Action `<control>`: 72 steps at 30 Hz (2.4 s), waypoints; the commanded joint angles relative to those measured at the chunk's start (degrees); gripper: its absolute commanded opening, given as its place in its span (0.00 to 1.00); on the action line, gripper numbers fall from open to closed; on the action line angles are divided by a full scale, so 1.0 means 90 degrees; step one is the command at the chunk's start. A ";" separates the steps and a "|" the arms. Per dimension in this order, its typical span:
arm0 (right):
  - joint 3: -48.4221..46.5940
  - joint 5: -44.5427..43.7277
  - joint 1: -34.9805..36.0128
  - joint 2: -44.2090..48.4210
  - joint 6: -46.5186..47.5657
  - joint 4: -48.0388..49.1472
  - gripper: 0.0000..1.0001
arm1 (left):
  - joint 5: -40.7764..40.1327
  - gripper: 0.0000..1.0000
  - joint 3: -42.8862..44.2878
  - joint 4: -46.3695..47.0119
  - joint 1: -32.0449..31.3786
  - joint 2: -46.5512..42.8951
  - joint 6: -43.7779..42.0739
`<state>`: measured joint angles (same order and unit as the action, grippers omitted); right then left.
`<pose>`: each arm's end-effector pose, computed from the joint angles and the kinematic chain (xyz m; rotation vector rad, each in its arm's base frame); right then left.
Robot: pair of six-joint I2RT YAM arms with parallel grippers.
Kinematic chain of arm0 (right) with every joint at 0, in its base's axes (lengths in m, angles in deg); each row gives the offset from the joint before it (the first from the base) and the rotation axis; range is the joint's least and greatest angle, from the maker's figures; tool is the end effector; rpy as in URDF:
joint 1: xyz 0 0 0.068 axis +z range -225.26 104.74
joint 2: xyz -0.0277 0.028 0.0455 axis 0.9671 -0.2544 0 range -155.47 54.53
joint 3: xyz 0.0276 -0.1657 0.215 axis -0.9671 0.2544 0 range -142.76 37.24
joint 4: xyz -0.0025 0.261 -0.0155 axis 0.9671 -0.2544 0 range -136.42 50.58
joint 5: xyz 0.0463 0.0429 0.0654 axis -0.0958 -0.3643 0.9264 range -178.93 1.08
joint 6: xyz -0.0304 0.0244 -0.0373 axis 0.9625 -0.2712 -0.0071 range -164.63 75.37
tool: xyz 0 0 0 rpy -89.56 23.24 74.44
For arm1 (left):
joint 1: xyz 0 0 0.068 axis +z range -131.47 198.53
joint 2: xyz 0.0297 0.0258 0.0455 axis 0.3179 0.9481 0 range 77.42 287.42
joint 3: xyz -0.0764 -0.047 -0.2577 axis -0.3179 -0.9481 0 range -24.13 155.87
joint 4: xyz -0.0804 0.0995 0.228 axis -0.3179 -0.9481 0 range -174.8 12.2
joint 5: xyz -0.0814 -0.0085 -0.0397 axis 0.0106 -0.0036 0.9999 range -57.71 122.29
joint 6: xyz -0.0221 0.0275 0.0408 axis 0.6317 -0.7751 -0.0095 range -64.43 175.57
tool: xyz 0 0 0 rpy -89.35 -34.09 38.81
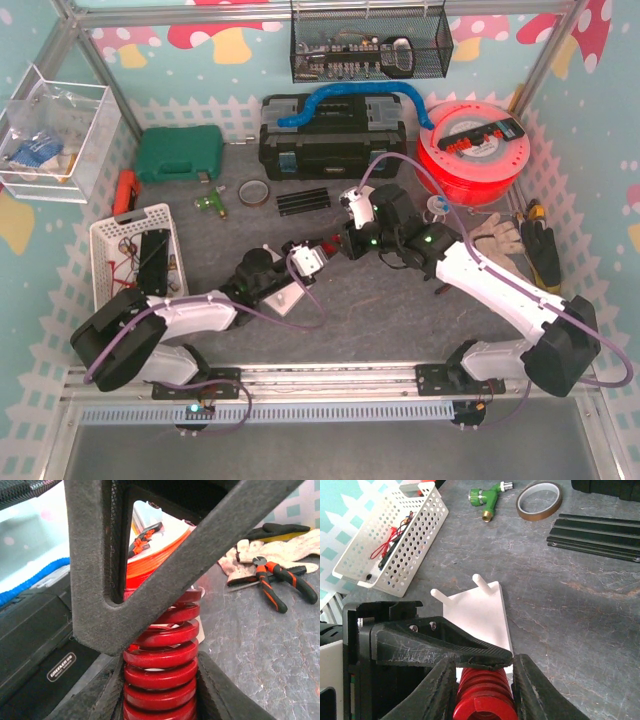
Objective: Install the large spring
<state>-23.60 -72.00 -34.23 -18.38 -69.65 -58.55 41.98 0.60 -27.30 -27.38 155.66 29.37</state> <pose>0.2096 0.1962 0.3173 -0.4993 2.1978 0.9699 0.1828 -0.1976 0.2051 1.0667 1.2422 -0.4015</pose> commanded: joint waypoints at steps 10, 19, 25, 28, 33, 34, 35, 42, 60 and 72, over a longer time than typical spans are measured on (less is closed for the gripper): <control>-0.0002 -0.0311 0.0089 -0.0348 -0.0039 -0.0016 0.03 | 0.0023 0.48 0.0405 -0.0225 -0.0036 0.0318 0.0409; -0.0100 -0.0283 0.0089 -0.0581 0.0068 -0.0129 0.17 | -0.0031 0.08 0.0395 -0.0386 -0.0036 0.0363 0.0430; 0.0114 0.0081 0.0066 -0.0358 -0.0196 0.0207 0.53 | -0.0155 0.01 0.0166 0.0010 -0.0036 0.0181 0.1054; 0.0348 0.0545 0.0002 -0.0307 -0.0389 0.0460 0.55 | -0.0083 0.01 -0.0064 0.0447 -0.0028 0.0040 0.1299; 0.0742 0.0470 0.0001 -0.0131 -0.0630 0.0823 0.48 | 0.0079 0.01 -0.0371 0.1041 -0.0026 -0.0095 0.1683; 0.0799 0.0409 0.0001 -0.0072 -0.0642 0.0893 0.45 | 0.0084 0.01 -0.0369 0.1060 -0.0031 -0.0099 0.1701; 0.0845 0.0333 0.0001 -0.0020 -0.0677 0.0950 0.41 | 0.0075 0.01 -0.0355 0.1039 -0.0026 -0.0092 0.1727; 0.0947 -0.0281 0.0034 0.0169 -0.0344 0.1149 0.00 | -0.0016 0.31 -0.0102 0.0450 -0.0035 -0.0117 0.1907; -0.0837 -0.1189 0.0420 -0.0927 0.0633 -0.0752 0.00 | -0.0680 0.48 0.0528 -0.1272 -0.0026 -0.0183 0.1725; -0.1287 -0.2012 0.0421 -0.1489 0.1007 -0.1139 0.00 | -0.1239 0.69 0.0439 -0.3481 0.0667 -0.1794 0.3983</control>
<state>-33.68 -88.61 -30.86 -30.20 -61.78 -67.58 33.94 3.77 -48.92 -25.19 145.97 54.61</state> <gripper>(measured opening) 0.277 0.680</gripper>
